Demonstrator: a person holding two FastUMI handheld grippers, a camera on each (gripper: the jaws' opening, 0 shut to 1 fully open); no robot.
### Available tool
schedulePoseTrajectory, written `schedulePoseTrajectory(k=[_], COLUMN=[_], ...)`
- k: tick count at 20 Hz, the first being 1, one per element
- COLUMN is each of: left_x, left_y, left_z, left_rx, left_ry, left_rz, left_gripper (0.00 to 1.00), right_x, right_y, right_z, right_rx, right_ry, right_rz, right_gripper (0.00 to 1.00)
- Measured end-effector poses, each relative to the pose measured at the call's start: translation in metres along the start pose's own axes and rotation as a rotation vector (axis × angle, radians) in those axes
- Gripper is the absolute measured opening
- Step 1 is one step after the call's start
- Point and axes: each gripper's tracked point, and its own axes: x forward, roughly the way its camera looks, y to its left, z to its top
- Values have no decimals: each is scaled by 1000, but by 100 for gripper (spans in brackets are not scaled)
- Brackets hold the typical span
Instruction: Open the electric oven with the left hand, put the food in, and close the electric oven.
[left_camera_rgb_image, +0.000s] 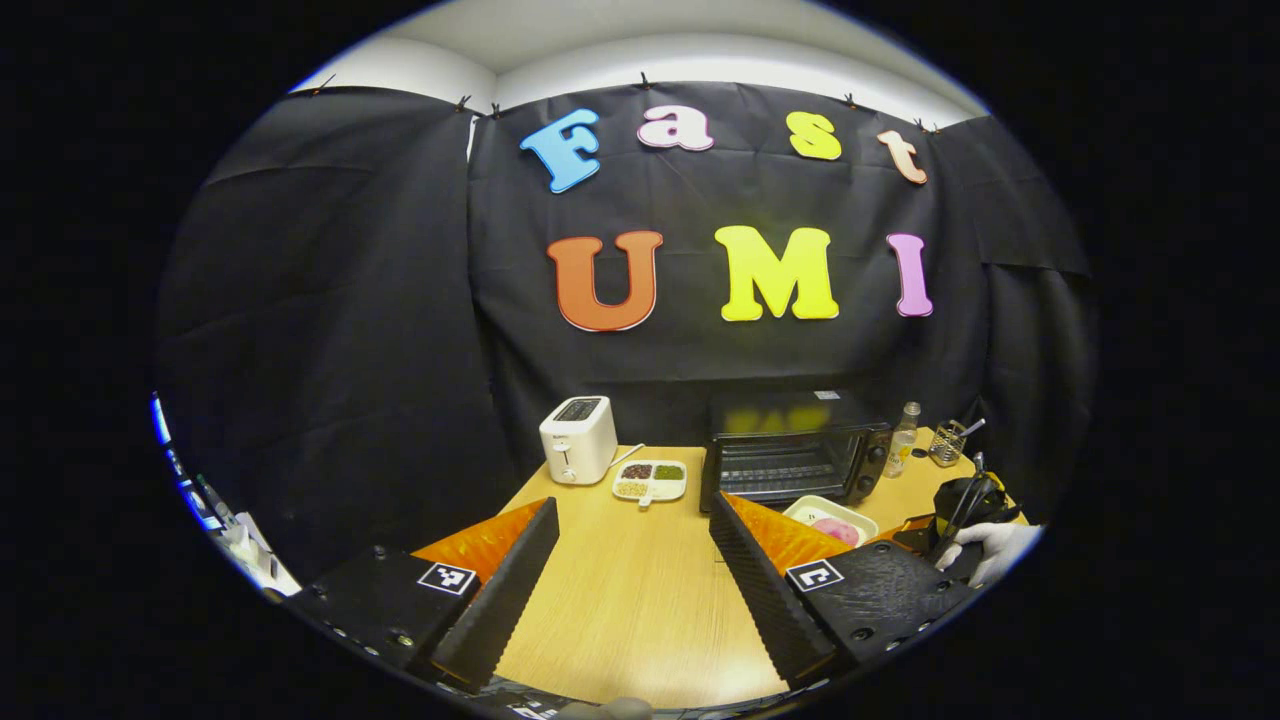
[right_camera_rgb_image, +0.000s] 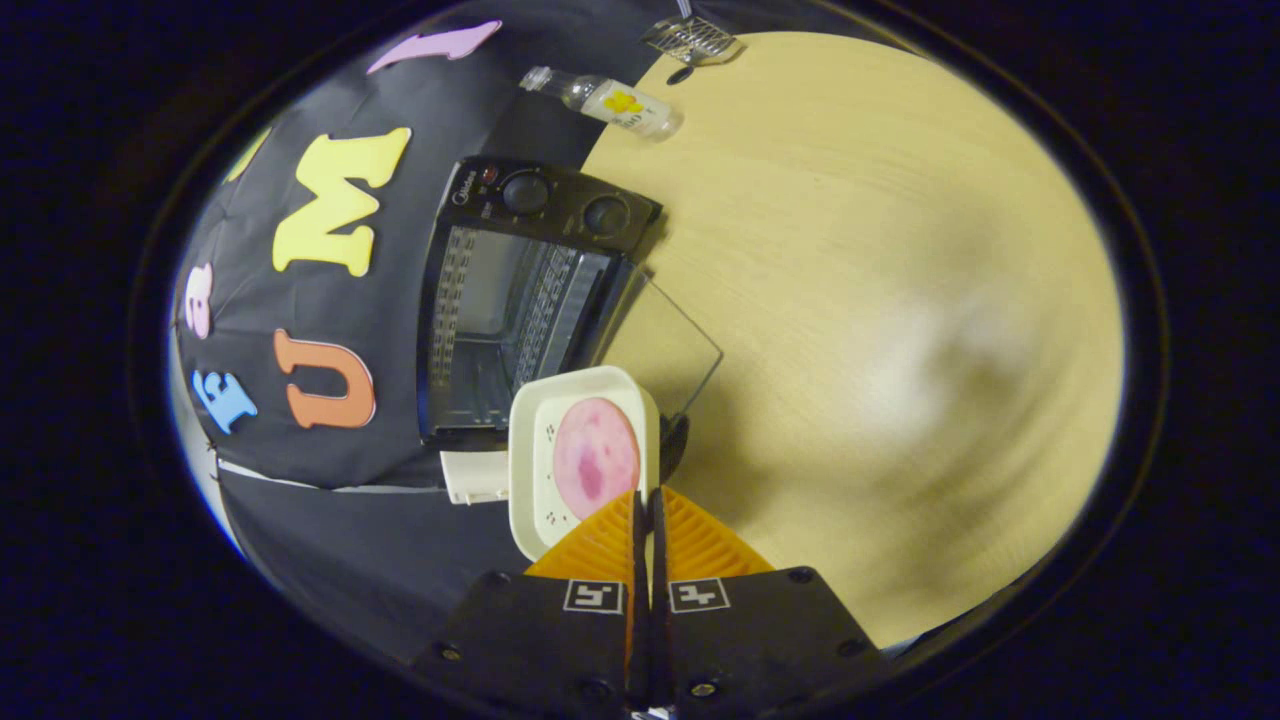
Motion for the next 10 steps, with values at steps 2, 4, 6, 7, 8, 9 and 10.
schedulePoseTrajectory(k=[2,4,6,7,8,9,10], left_x=[-4,-7,-9,-9,-10,-10,-9], left_y=[7,15,19,23,24,25,26], left_z=[1,-4,-12,-16,-16,-17,-18], left_rx=[1,-11,-28,-29,-32,-36,-36], left_ry=[1,17,42,53,61,68,74], left_rz=[24,56,89,109,128,142,157], left_gripper=[97,97,97,97,97,97,96], right_x=[21,36,52,61,68,77,83], right_y=[17,27,38,43,48,53,59], right_z=[8,18,34,41,51,61,70], right_rx=[11,2,6,11,24,34,41], right_ry=[-6,-22,-49,-56,-62,-67,-79], right_rz=[1,-3,0,-2,-2,-2,1], right_gripper=[4,4,4,4,4,4,4])
